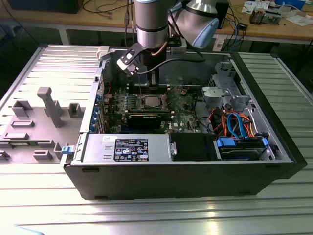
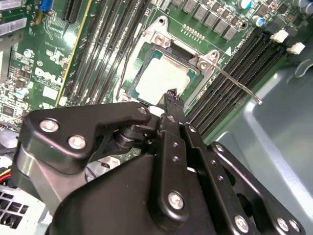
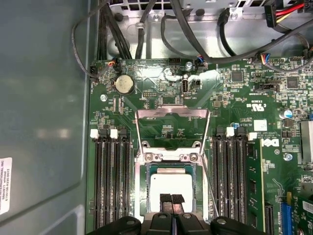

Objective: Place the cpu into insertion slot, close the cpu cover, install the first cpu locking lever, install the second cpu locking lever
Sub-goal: 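Close the cpu cover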

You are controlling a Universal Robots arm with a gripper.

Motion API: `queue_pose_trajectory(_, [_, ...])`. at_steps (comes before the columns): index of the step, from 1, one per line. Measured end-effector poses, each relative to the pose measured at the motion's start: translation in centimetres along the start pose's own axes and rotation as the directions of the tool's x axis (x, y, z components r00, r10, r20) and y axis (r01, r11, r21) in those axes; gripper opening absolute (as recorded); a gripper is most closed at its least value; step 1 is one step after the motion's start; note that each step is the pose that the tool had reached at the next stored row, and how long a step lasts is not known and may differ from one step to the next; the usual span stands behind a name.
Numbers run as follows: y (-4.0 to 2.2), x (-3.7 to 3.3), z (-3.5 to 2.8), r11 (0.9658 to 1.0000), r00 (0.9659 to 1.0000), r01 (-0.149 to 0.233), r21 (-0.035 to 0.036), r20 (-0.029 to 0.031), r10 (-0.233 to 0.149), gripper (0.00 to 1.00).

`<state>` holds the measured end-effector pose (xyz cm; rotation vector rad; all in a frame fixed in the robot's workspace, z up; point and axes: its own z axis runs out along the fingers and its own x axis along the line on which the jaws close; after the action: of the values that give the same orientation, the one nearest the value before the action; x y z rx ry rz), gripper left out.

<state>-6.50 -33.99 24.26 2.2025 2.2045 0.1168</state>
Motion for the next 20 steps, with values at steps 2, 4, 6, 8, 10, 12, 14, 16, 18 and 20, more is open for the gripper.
queue_pose_trajectory(2, [0.35,0.0,0.02,1.0,1.0,0.0,0.0089,-0.0027,0.0,0.11])
queue_pose_trajectory(4, [0.69,-0.01,0.05,0.9998,1.0,-0.001,0.0189,-0.0031,0.001,0.11])
queue_pose_trajectory(6, [0.82,-0.01,0.04,0.9988,1.0,-0.002,0.0486,-0.0066,0.002,0.11])
queue_pose_trajectory(8, [0.87,0.0,-0.21,0.9982,1.0,-0.002,0.0601,-0.0066,0.003,0.11])
queue_pose_trajectory(10, [0.9,0.02,-0.67,0.9981,1.0,-0.003,0.0609,-0.0066,0.003,0.11])
queue_pose_trajectory(12, [0.94,0.04,-1.19,0.9981,1.0,-0.002,0.0609,-0.0068,0.003,0.11])
queue_pose_trajectory(14, [0.95,0.04,-1.31,0.9981,1.0,-0.002,0.0609,-0.0068,0.003,0.11])
queue_pose_trajectory(16, [0.96,0.05,-1.5,0.9981,1.0,-0.002,0.061,-0.0067,0.003,0.11])
queue_pose_trajectory(18, [0.97,0.05,-1.6,0.9981,1.0,-0.002,0.061,-0.0069,0.003,0.11])
queue_pose_trajectory(20, [0.97,0.05,-1.6,0.9981,1.0,-0.002,0.0611,-0.0068,0.003,0.11])
